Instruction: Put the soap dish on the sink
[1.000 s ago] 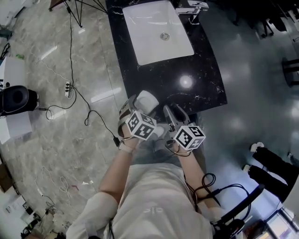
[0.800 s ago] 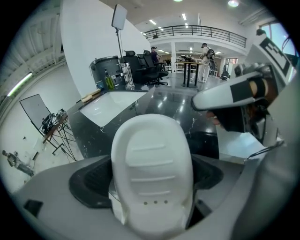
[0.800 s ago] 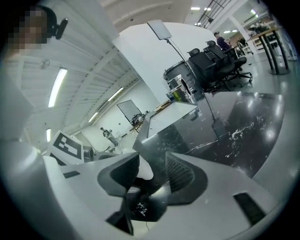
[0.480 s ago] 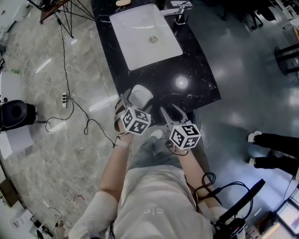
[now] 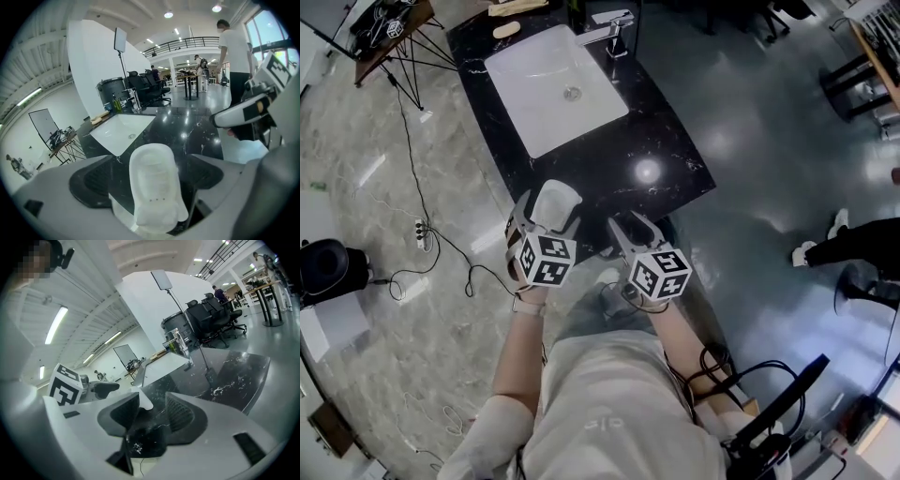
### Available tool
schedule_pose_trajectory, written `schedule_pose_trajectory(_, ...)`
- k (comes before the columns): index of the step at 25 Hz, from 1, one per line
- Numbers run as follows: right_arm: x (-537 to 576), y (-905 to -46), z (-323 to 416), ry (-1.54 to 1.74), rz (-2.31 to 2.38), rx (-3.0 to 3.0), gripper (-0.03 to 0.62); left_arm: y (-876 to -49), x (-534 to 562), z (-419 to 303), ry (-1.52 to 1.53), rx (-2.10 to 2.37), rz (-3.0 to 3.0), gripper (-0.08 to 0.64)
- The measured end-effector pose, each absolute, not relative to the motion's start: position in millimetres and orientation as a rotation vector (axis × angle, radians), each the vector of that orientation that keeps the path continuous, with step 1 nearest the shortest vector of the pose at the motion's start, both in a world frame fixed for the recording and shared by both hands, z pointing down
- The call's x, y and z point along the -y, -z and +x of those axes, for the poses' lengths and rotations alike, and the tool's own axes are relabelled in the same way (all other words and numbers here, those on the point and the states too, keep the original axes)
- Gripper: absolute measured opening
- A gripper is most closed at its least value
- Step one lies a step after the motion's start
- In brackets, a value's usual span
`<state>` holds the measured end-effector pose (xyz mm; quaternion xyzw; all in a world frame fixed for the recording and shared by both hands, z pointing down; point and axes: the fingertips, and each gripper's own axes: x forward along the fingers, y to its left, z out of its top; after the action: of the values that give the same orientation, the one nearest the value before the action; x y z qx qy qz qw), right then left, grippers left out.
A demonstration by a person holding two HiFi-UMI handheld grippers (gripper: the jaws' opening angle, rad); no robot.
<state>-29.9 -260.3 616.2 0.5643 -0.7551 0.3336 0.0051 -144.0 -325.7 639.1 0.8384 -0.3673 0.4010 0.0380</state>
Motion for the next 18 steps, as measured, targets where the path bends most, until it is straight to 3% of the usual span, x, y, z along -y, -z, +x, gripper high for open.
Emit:
schedule_pose_trajectory(7, 248.8, -574.5, -7.3, -0.945, 1.867, 2.386, 0.169, -585.9, 304.5, -109.7, -1.112, 1.078, 2.686, 0.482)
schedule_pose_trajectory(18, 195.8, -525.6, 95.2, -0.774, 2.243, 2.269, 0.170, -540.0, 255.9, 29.9, -0.967, 0.711, 2.971, 0.479)
